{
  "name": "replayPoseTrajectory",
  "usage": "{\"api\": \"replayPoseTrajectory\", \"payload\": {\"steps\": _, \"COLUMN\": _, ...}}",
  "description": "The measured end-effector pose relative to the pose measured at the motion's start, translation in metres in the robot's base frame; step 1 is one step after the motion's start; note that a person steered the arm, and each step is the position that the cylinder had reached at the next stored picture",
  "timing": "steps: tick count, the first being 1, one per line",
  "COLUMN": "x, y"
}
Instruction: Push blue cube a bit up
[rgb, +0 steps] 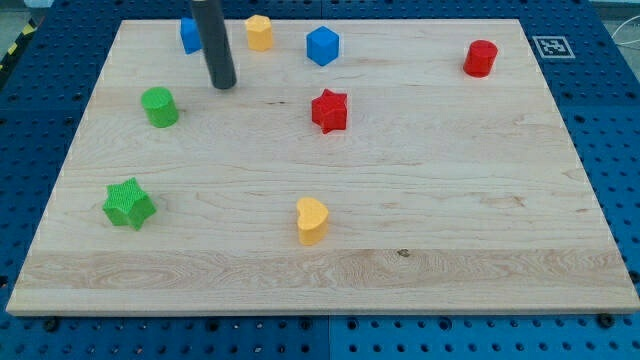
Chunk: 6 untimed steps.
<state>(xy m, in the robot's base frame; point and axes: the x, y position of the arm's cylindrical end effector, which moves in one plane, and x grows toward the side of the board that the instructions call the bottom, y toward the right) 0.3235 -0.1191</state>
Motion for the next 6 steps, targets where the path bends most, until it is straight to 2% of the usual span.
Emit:
{"api": "replayPoseTrajectory", "payload": {"steps": 1, "x": -0.009, "y": 0.037}}
{"api": "replayPoseTrajectory", "payload": {"steps": 6, "x": -0.041, "y": 0.128}}
